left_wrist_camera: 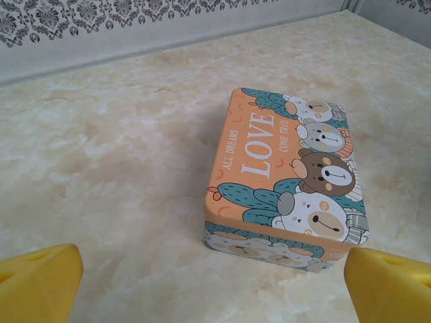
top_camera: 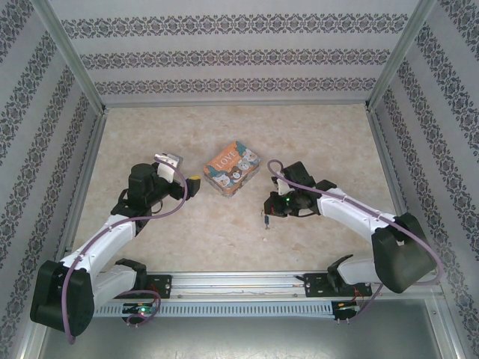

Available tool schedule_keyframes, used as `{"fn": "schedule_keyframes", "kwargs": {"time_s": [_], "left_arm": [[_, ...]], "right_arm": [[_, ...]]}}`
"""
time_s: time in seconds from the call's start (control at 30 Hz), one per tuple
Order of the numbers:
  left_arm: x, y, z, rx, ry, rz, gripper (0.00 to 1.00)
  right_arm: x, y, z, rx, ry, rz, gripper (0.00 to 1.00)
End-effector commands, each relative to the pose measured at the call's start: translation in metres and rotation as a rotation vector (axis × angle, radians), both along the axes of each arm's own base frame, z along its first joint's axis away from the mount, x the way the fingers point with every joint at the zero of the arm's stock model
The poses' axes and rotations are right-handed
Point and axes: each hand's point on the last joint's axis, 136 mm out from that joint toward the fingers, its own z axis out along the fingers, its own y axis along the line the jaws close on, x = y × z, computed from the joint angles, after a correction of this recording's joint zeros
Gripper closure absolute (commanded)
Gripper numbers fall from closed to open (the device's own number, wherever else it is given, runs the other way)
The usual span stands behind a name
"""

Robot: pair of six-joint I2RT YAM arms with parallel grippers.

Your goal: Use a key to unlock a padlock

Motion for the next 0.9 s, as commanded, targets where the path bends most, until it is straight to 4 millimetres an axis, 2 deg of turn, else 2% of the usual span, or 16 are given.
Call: {"fn": "schedule_keyframes", "kwargs": {"time_s": [0.0, 0.87], "left_arm": [[0.001, -0.005, 0.005, 0.010, -0.037, -0.032, 0.01], [0.001, -0.009, 0.004, 0.007, -0.033, -0.050, 0.01]], "right_arm": [[0.003, 0.013, 0.009, 0.036, -0.008, 0.029, 1.00], [0.003, 0.030, -0.035, 0.002, 0.109, 0.072, 1.00]]}}
